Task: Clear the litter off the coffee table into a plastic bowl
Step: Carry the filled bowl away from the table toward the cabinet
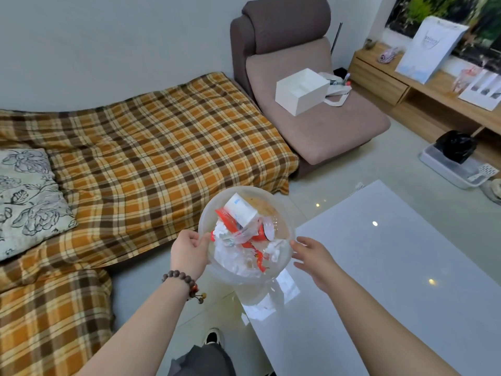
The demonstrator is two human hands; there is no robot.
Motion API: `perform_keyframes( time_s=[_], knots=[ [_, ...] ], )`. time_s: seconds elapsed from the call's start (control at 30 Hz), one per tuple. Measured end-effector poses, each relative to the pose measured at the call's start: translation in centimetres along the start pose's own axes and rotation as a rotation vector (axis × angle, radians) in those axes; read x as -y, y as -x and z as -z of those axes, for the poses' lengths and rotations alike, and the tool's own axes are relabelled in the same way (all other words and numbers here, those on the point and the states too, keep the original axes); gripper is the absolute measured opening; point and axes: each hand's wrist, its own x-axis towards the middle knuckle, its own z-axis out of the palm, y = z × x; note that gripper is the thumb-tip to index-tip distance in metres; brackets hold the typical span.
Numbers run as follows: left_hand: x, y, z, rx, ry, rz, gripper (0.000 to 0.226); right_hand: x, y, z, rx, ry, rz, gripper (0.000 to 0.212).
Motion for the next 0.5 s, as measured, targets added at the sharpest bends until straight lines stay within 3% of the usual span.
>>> perform_keyframes(
  time_s=[0.17, 0.5],
  knots=[
    [-0.3, -3.5, 0.9, 0.021, -0.019, -0.009, 0.023, 1.8, -1.5, -1.6, 0.007, -0.073, 0.022, 0.034],
    [-2.5, -21.9, 2.3, 0.189, -0.09, -0.018, 0.023, 8.7, -12.6, -11.1, -0.167, -0.211, -0.055, 0.046]
  ],
)
